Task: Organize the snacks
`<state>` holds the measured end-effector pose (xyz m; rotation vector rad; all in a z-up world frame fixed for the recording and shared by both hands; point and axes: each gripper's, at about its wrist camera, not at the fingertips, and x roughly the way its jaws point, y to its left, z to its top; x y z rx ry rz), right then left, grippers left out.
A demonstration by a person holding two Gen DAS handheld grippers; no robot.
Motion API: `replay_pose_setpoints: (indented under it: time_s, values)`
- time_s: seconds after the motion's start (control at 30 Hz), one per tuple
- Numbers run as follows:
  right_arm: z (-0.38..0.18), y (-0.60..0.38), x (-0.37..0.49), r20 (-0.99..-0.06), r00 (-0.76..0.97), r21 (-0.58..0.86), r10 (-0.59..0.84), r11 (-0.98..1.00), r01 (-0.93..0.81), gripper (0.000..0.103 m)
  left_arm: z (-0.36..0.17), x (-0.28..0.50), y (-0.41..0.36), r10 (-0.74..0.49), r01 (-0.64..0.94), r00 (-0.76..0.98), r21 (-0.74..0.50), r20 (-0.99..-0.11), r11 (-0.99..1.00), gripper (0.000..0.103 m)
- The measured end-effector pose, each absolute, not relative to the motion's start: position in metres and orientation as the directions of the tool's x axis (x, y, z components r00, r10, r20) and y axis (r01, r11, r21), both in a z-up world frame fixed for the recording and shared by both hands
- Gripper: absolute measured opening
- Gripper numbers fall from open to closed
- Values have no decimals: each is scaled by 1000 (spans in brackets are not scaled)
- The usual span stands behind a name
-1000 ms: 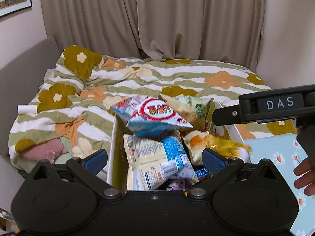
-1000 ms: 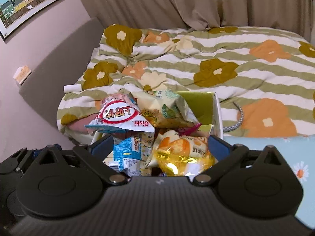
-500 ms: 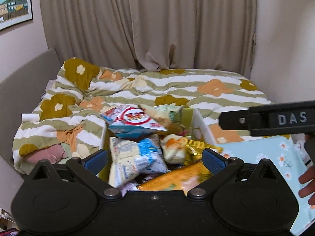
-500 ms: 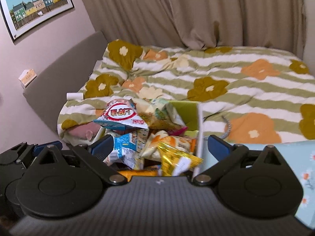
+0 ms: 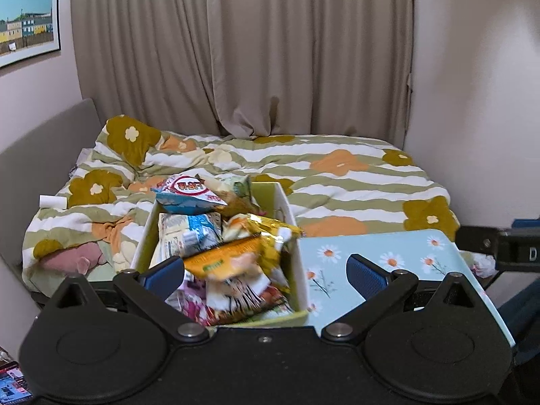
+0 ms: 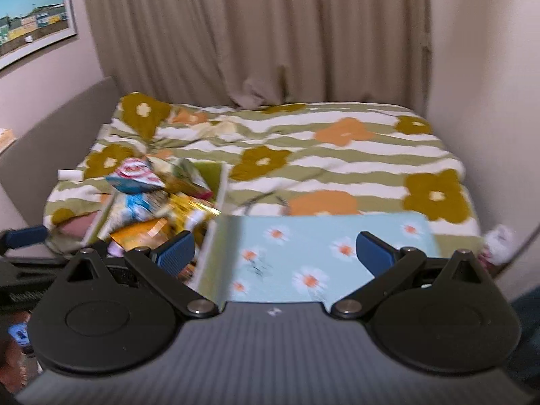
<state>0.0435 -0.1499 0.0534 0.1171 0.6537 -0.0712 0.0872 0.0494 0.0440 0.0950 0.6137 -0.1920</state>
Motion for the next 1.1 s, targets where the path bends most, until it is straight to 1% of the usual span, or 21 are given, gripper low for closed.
replay_pose_setpoints:
  time_s: [0.17,0.37,0.57,1.1]
  values:
    - [46,-163,-4,-619,783,75,-50,990,123,103,43,52,46,-149,200,812,29,-564,979,103]
    - [48,-169,-36,-608,789,54,-85,987,148,103,46,29,42,-157,211,819,35,-551,977,103]
    - [53,-172,-44,-593,796,47,-123,981,187,103,49,23,36,-165,224,825,45,-540,974,103]
    - [44,-176,-46,-609,783,56,-130,977,205,103,49,17,24,-182,253,823,59,-537,966,103]
